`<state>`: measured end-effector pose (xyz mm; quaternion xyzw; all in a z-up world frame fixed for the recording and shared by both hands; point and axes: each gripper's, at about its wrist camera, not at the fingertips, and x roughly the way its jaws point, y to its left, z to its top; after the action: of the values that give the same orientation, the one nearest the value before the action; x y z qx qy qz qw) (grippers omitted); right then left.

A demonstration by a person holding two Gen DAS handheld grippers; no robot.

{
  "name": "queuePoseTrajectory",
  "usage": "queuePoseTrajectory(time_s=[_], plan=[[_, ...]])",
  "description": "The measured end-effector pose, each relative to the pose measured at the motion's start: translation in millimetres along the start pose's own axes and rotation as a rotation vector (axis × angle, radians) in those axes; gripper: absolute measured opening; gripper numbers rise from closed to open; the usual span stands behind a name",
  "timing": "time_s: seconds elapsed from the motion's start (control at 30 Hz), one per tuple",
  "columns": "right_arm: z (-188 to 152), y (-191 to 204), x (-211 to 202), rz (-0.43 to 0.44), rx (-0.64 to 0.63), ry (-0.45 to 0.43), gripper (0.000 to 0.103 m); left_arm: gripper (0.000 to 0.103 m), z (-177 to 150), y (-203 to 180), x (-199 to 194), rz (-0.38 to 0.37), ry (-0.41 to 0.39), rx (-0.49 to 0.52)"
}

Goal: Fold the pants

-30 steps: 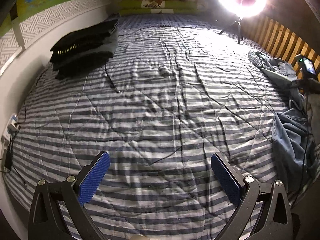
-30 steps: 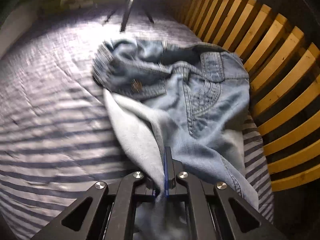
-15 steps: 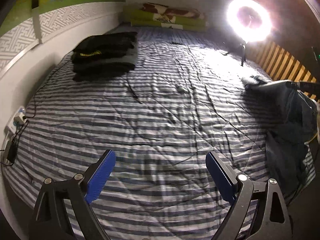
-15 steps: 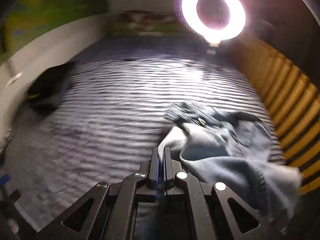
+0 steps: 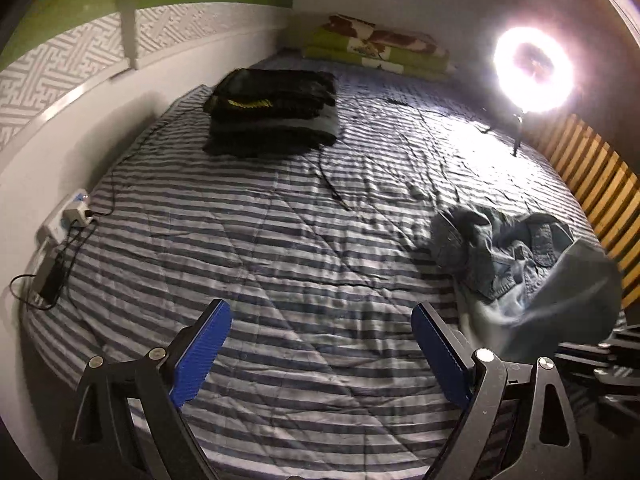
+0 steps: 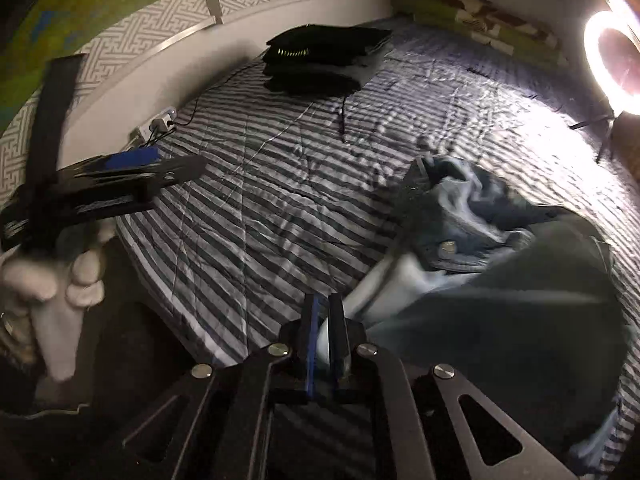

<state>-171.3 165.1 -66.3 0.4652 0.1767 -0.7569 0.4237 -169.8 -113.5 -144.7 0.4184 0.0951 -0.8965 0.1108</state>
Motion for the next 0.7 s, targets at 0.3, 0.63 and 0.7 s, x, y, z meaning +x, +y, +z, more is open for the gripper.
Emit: queuePoseTrajectory(time_s=[0.3, 0.63, 0.7], plan=[[20, -144, -76, -0.261, 0.247, -0.192, 0.069, 0.094, 24, -89, 71, -0.170, 0.100, 0.068], [12, -325, 47, -0.423, 0.517, 0.072, 0.069, 0.087, 44, -183, 166, -0.192, 0.211, 0.164], [5, -329, 61, -0.404, 0.540, 0.096, 0.069, 0.067, 43, -186, 179, -0.178, 0.225, 0.165]])
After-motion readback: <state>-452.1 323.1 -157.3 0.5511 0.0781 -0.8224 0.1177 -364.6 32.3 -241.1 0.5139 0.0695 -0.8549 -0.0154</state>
